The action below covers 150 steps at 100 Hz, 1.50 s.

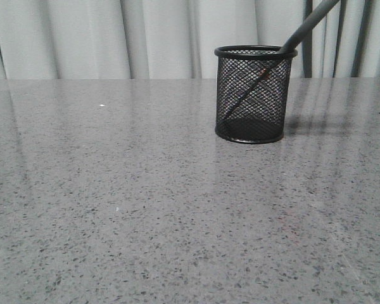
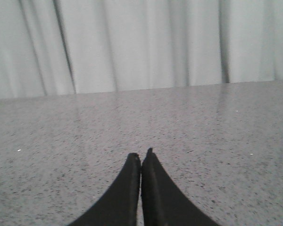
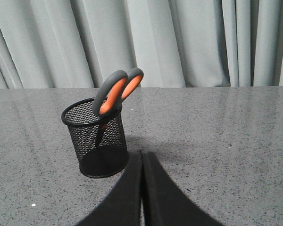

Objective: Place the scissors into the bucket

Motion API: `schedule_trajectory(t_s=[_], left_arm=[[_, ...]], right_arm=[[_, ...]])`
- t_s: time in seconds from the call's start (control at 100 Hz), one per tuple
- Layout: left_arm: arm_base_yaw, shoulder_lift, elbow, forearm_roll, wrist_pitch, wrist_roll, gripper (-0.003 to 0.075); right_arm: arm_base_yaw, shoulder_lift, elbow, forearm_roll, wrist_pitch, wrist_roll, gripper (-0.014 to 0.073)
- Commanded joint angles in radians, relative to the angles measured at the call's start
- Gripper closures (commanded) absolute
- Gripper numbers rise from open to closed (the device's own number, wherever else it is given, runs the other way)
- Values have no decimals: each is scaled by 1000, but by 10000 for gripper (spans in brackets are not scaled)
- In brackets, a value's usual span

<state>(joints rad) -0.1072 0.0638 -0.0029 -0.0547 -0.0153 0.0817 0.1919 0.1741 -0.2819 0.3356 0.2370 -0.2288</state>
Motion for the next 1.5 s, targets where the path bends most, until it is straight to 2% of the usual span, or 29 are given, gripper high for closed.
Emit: schedule_trajectory(t_s=[0.0, 0.12, 0.23, 1.28, 1.49], left_arm=[[55, -39, 29, -16, -77, -17, 741], [109, -94, 29, -16, 15, -17, 741], [122, -94, 31, -16, 48, -17, 741], [109, -94, 28, -18, 39, -17, 741], [109, -94, 28, -18, 39, -17, 741]], right_arm=[[0, 12, -27, 4, -83, 1, 666], [0, 12, -25, 4, -83, 1, 666], [0, 12, -25, 4, -83, 1, 666], [0, 12, -25, 4, -83, 1, 666], [-11, 12, 47, -74, -221, 1, 666]])
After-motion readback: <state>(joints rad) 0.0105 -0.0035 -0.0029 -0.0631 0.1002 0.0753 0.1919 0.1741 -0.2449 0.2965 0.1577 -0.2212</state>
